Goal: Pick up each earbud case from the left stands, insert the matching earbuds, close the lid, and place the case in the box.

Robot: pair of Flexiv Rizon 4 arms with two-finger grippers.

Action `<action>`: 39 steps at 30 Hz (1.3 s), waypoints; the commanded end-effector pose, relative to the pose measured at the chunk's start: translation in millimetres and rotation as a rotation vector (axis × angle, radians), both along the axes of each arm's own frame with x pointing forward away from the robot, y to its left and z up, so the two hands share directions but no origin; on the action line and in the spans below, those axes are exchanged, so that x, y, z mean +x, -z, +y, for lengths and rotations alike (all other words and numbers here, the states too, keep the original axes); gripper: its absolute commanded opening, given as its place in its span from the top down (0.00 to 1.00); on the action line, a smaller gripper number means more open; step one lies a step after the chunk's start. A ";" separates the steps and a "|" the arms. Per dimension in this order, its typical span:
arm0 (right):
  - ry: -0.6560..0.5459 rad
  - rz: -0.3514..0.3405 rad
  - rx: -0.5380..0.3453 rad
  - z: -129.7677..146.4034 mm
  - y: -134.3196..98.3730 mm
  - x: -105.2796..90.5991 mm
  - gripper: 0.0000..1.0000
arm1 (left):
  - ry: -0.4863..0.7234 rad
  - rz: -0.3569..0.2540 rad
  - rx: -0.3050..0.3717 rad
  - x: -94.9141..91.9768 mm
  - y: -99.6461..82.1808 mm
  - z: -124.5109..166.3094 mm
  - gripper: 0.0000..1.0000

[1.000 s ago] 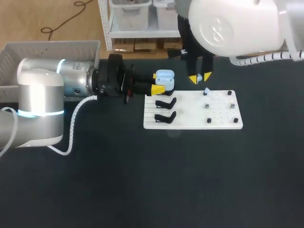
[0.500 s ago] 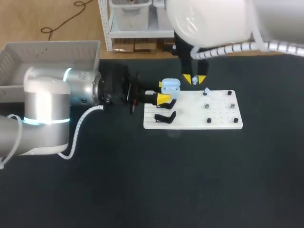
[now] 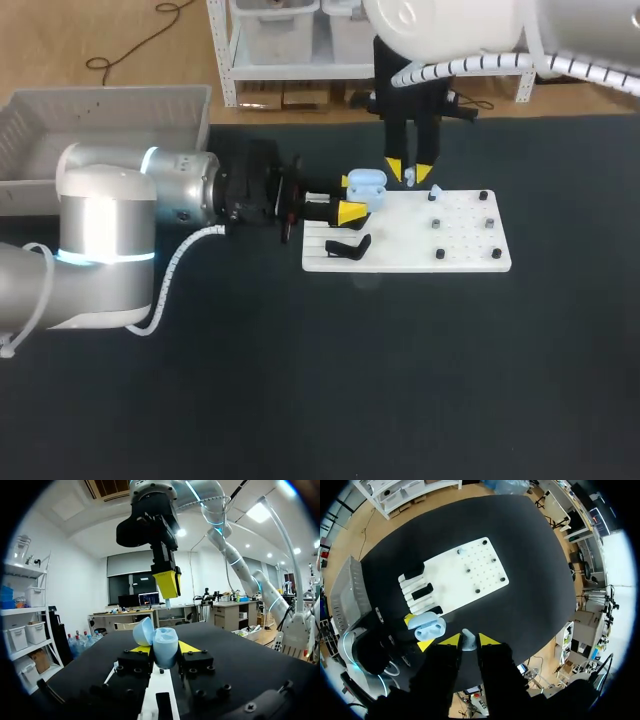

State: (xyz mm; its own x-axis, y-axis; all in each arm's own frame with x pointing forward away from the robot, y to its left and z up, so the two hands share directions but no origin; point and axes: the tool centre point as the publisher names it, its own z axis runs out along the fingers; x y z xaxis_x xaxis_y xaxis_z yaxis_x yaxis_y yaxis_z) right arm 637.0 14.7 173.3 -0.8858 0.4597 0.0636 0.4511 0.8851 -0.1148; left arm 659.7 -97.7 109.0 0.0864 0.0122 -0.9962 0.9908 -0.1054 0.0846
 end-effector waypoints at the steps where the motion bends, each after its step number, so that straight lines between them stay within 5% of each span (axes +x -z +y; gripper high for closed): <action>1: 0.001 -0.004 0.000 -0.6 0.3 -1.3 1.00 | -0.003 -0.002 -0.002 -0.1 0.9 -0.7 1.00; 11: 0.051 -0.037 -0.022 14.3 4.4 3.4 1.00 | -0.017 0.023 -0.024 -0.1 -1.3 -2.2 1.00; 17: 0.190 -0.009 -0.043 21.6 5.4 6.9 1.00 | -0.010 0.030 -0.025 -3.9 -1.9 -6.7 1.00; 23: 0.316 -0.066 -0.059 23.4 4.2 9.3 1.00 | 0.002 0.032 -0.016 -6.4 -0.5 -10.3 1.00; 39: 0.351 -0.066 -0.063 24.3 5.4 4.4 1.00 | -0.005 0.037 -0.017 -7.1 0.2 -12.3 1.00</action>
